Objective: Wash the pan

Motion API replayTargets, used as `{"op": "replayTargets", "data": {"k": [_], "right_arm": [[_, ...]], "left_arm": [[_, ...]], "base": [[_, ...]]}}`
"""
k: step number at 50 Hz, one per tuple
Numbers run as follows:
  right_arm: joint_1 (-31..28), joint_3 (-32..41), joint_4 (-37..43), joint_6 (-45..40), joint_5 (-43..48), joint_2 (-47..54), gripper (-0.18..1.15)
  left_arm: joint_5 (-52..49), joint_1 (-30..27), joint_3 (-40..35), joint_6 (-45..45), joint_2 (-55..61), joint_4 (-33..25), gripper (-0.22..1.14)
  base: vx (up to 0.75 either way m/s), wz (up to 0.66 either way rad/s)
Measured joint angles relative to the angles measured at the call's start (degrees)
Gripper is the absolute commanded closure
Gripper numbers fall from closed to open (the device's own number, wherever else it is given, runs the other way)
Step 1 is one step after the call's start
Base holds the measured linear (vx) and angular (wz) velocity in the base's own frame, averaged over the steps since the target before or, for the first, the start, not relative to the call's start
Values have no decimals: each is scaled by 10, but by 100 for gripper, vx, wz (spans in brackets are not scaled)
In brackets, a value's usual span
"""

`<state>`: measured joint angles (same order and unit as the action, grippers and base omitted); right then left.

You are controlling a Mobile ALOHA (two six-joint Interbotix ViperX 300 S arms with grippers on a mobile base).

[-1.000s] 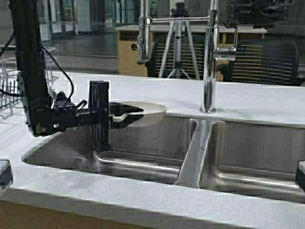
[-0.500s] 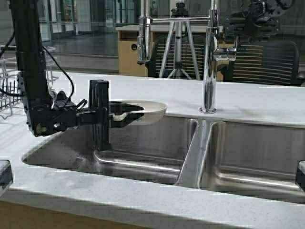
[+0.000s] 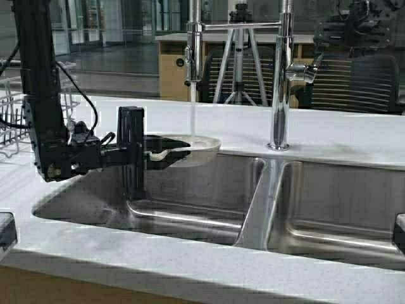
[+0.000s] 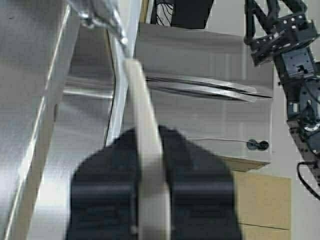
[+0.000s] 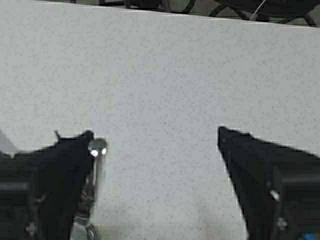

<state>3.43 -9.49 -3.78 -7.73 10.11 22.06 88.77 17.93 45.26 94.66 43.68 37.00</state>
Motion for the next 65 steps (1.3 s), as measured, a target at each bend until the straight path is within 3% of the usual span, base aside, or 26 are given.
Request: {"op": "replayTargets", "data": {"k": [15, 21, 25, 33, 35, 43, 52, 65], "right_arm": [[51, -16, 0, 4, 4, -90, -7], [65, -40, 2, 2, 4, -90, 3], [62, -50, 1, 1, 4, -81, 25], [33, -46, 3, -11, 4, -29, 94], [21, -39, 3, -8, 4, -15, 103], [-42, 14, 2, -4, 4, 33, 88], [-76, 62, -26, 25, -35, 47, 91], [-79, 58, -56, 102, -42, 33, 91]], "left_arm": [[2, 0, 0, 0, 1, -2, 89], [2, 0, 0, 0, 1, -1, 89], [4, 1, 0, 0, 0, -1, 89], [5, 2, 0, 0, 1, 0, 89], [4, 1, 0, 0, 0, 0, 89], [6, 1, 0, 0, 1, 0, 89], [18, -1, -1, 0, 1, -3, 89], [81, 3, -25, -27, 31, -3, 89]], "base": [[0, -1], [-1, -2], [0, -2], [0, 0], [0, 0], [0, 0], [1, 0], [0, 0]]}}
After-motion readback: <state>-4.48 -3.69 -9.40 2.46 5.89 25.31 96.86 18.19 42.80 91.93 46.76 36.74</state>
